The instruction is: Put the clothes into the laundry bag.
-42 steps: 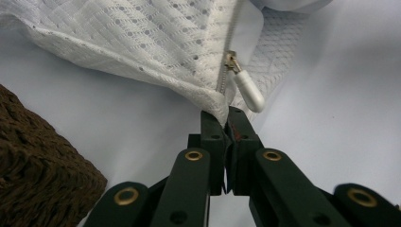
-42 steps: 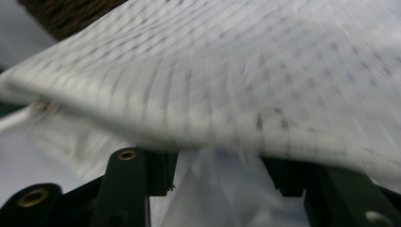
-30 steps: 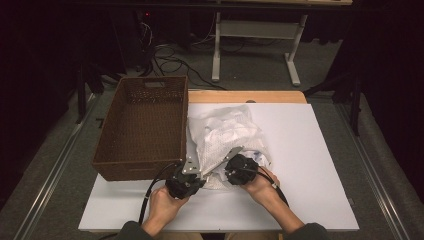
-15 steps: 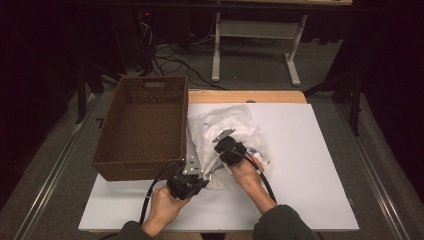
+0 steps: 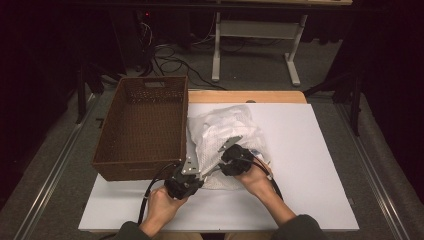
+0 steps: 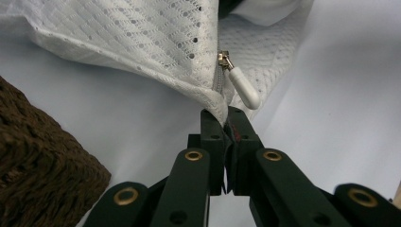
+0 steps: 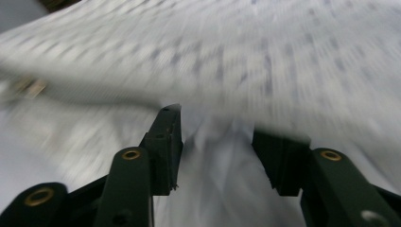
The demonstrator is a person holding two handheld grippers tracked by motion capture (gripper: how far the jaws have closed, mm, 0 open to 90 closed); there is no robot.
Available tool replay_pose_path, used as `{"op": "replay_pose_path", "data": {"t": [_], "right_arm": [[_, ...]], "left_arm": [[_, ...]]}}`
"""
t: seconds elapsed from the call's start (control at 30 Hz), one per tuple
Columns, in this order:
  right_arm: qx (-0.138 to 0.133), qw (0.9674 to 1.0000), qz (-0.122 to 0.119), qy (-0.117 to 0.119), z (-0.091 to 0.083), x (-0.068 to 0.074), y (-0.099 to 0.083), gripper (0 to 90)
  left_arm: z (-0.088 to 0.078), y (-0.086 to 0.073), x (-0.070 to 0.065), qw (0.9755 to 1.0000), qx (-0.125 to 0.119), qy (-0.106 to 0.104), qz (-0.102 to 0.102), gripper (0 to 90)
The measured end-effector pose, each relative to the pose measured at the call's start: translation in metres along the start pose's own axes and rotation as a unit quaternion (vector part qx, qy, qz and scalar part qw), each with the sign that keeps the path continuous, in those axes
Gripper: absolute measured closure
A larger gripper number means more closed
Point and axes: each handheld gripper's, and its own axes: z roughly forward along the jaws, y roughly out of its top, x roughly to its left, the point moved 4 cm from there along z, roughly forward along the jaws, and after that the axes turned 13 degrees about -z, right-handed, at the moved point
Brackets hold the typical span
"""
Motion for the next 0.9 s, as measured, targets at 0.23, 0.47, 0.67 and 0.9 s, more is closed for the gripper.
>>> {"op": "replay_pose_path", "data": {"t": [0.23,0.47,0.67,0.9], "right_arm": [[-0.009,0.9998,-0.014,-0.008,-0.030,0.006,-0.031,45.7],[0.036,0.9992,-0.002,-0.016,-0.015,-0.002,-0.051,43.6],[0.066,0.9978,-0.001,0.005,0.006,-0.006,-0.047,85.2],[0.061,0.9980,-0.010,-0.011,0.016,-0.005,-0.015,89.0]], "left_arm": [[-0.001,0.000,0.002,1.0000,-0.001,0.003,-0.004,87.1],[-0.003,0.000,0.004,1.0000,-0.004,0.004,-0.005,87.1],[-0.001,0.000,0.001,1.0000,0.005,-0.004,-0.001,87.1],[0.003,-0.001,-0.004,0.9997,0.021,-0.007,0.014,87.8]]}}
